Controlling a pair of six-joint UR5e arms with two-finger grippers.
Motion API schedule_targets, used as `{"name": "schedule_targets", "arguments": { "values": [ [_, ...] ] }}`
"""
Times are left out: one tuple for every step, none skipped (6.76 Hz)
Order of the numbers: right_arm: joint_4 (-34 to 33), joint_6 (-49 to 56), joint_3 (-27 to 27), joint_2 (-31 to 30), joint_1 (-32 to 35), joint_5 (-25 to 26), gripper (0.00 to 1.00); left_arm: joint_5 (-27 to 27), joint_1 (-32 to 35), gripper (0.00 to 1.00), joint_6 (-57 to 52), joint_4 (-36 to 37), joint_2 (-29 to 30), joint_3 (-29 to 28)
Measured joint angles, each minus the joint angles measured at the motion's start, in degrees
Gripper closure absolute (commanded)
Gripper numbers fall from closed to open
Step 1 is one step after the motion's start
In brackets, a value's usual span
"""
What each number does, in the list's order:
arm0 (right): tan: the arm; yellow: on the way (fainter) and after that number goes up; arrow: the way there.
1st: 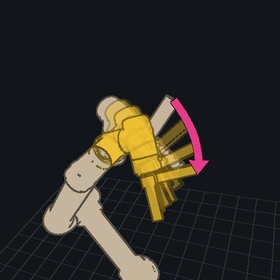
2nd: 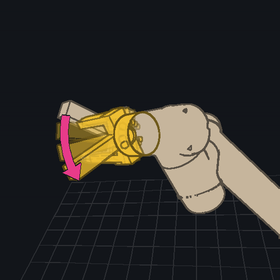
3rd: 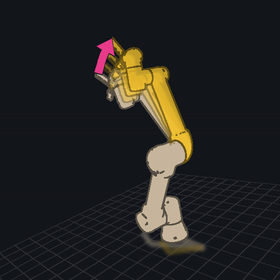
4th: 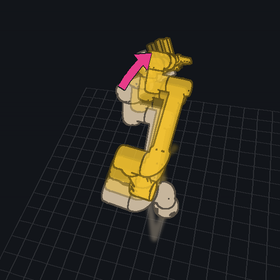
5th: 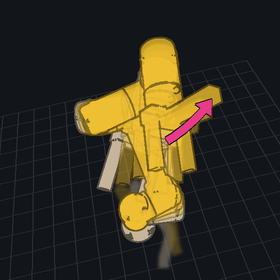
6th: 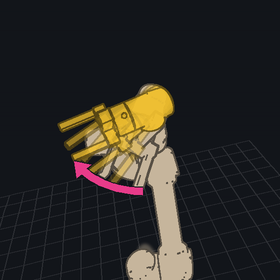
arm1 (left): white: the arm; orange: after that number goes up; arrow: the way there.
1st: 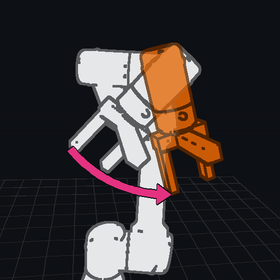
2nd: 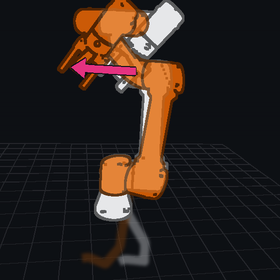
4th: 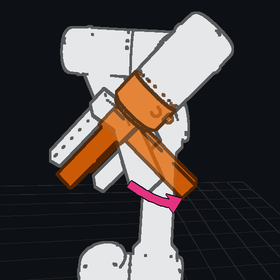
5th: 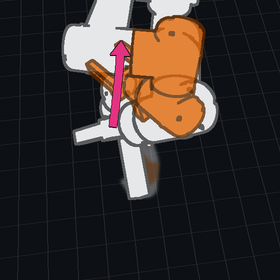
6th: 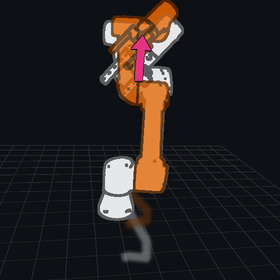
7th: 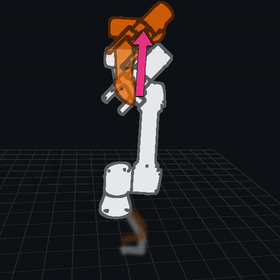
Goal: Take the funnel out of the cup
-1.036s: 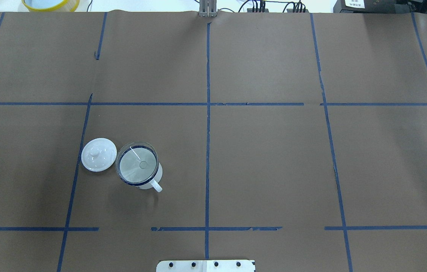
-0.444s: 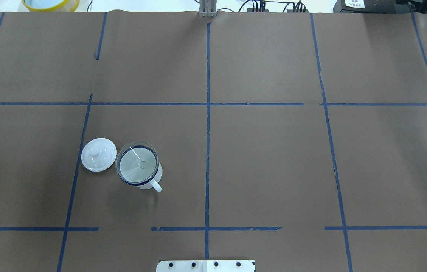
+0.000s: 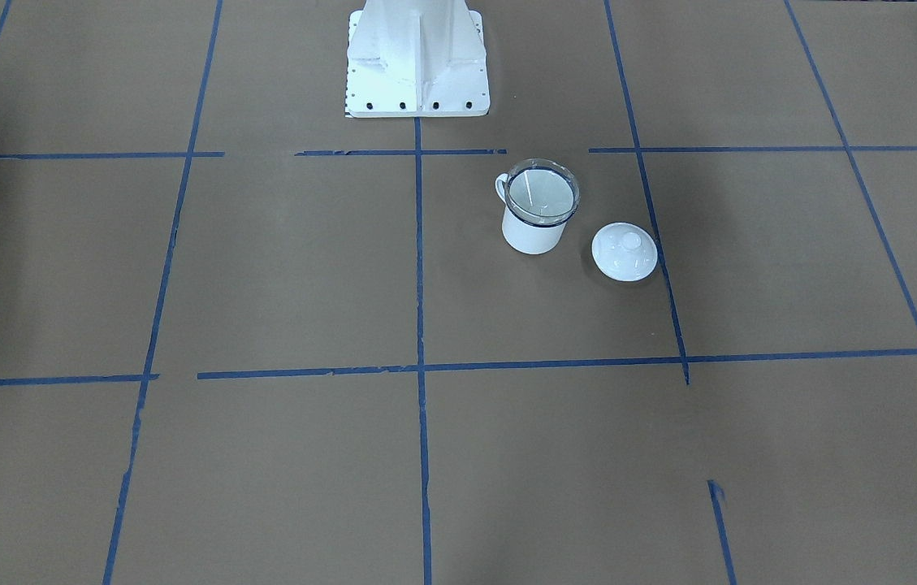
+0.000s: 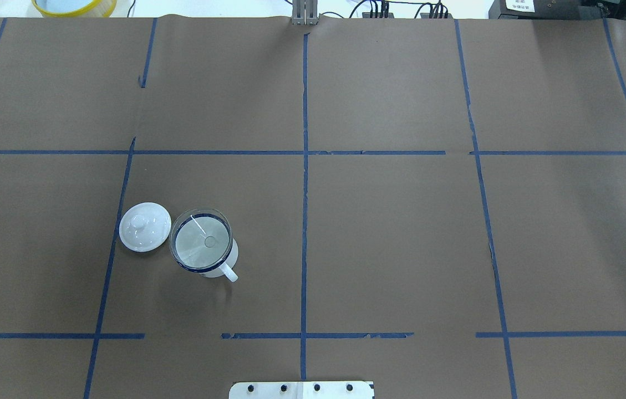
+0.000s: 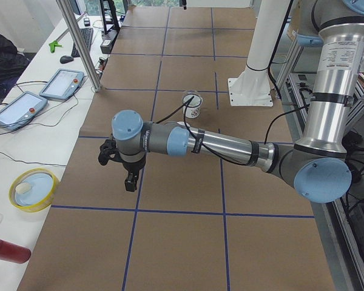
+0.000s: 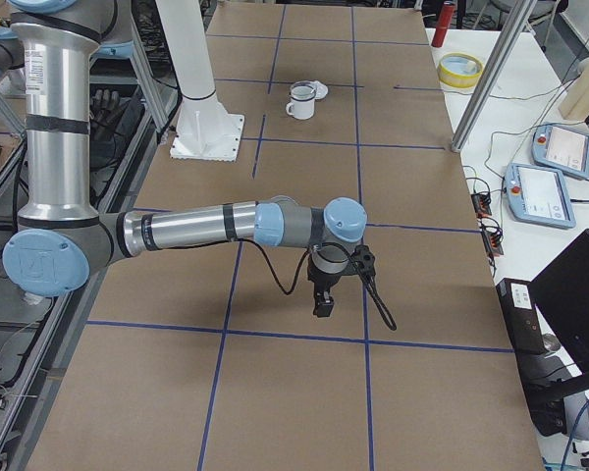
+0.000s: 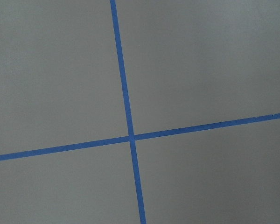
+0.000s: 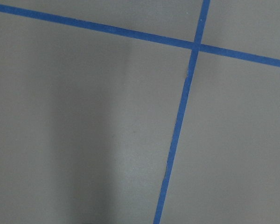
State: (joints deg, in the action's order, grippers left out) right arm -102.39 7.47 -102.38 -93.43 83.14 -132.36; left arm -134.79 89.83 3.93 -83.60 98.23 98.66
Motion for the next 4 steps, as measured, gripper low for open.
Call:
{"name": "schedule_targets", "arguments": {
  "values": [
    [0.0, 0.0, 0.0, 0.0, 0.0, 0.0, 0.0, 1.4, -2.4, 0.0, 7.4, 2.7, 1.0, 5.6],
    [0.0, 0.0, 0.0, 0.0, 0.0, 0.0, 0.0, 2.0, -6.9, 0.0, 15.9, 4.0, 1.4, 11.3],
    [0.0, 0.0, 0.0, 0.0, 0.0, 0.0, 0.0, 2.3, -12.5, 0.0, 25.7, 4.5, 2.5, 16.4],
    [0.0, 0.0, 0.0, 0.0, 0.0, 0.0, 0.0, 2.6, -18.1, 0.0, 35.1, 4.6, 5.1, 19.6]
  ]
}}
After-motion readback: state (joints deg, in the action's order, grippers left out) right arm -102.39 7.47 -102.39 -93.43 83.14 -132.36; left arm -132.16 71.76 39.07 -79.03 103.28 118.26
